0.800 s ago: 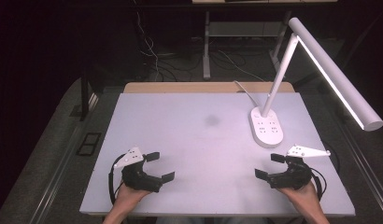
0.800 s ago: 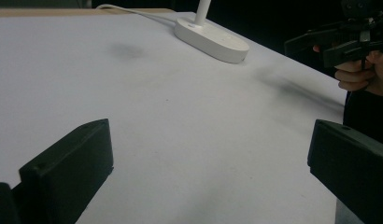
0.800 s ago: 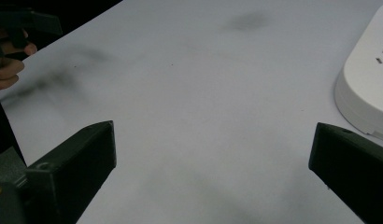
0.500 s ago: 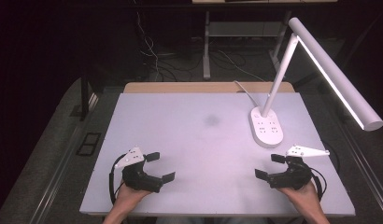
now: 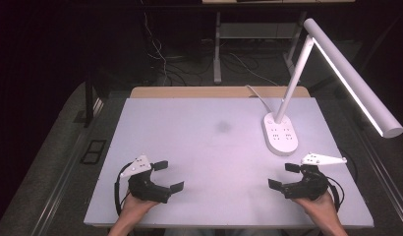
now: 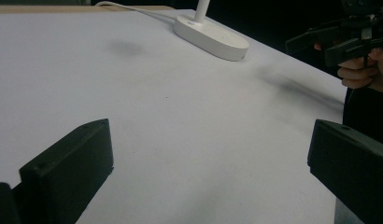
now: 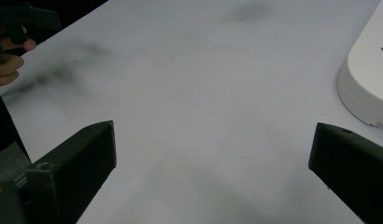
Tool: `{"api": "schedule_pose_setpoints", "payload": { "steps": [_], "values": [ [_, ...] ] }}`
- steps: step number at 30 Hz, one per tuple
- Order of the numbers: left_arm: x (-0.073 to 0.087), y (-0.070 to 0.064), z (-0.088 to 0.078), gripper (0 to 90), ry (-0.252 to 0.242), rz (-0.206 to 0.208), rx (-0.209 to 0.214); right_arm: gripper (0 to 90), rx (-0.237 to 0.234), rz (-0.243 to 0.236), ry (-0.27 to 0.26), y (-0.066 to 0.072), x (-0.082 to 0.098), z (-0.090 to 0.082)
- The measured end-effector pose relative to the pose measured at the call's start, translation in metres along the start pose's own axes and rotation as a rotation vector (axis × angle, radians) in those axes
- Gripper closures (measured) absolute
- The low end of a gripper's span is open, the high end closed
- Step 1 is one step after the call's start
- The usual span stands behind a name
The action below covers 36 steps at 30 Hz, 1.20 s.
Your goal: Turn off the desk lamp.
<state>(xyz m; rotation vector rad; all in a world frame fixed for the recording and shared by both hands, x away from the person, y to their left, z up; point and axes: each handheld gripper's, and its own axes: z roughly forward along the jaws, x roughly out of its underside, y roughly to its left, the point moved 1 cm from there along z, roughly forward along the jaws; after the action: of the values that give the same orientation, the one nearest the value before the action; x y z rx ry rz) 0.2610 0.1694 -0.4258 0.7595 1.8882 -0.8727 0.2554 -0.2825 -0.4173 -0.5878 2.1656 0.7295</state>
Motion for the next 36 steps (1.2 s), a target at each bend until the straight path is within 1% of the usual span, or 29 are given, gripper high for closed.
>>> {"api": "schedule_pose_setpoints", "payload": {
  "steps": [5, 6, 8, 10, 13, 14, 21, 30, 36],
  "values": [
    [0.0, 0.001, 0.0, 0.0, -0.003, -0.005, 0.001, 0.8, 0.007, -0.005, 0.009, 0.0, -0.002, 0.001],
    [0.001, 0.001, 0.0, 0.0, 0.0, -0.004, -0.001, 0.8, 0.006, -0.005, 0.021, -0.001, -0.005, 0.001],
    [0.001, 0.001, -0.001, 0.0, 0.002, -0.006, -0.002, 0.8, 0.008, -0.011, 0.024, -0.001, -0.008, 0.0],
    [0.001, 0.001, 0.0, 0.0, 0.007, -0.008, -0.012, 0.8, 0.007, -0.012, 0.015, -0.001, -0.012, 0.0],
    [0.001, 0.002, 0.0, 0.0, 0.012, -0.01, -0.014, 0.8, 0.005, -0.02, 0.019, -0.001, -0.017, -0.001],
    [0.001, 0.002, 0.0, 0.0, 0.011, -0.01, -0.016, 0.8, 0.005, -0.028, 0.025, -0.001, -0.022, -0.001],
    [0.001, 0.002, -0.002, 0.0, 0.006, -0.015, -0.021, 0.9, 0.0, -0.029, 0.027, -0.004, -0.031, -0.003],
    [0.002, 0.002, -0.002, 0.0, -0.006, -0.02, -0.029, 0.9, 0.002, -0.034, 0.046, -0.016, -0.046, -0.007],
    [0.002, 0.002, -0.002, 0.0, -0.007, -0.025, -0.028, 0.9, 0.021, -0.045, 0.037, -0.022, -0.054, -0.011]
  ]
}}
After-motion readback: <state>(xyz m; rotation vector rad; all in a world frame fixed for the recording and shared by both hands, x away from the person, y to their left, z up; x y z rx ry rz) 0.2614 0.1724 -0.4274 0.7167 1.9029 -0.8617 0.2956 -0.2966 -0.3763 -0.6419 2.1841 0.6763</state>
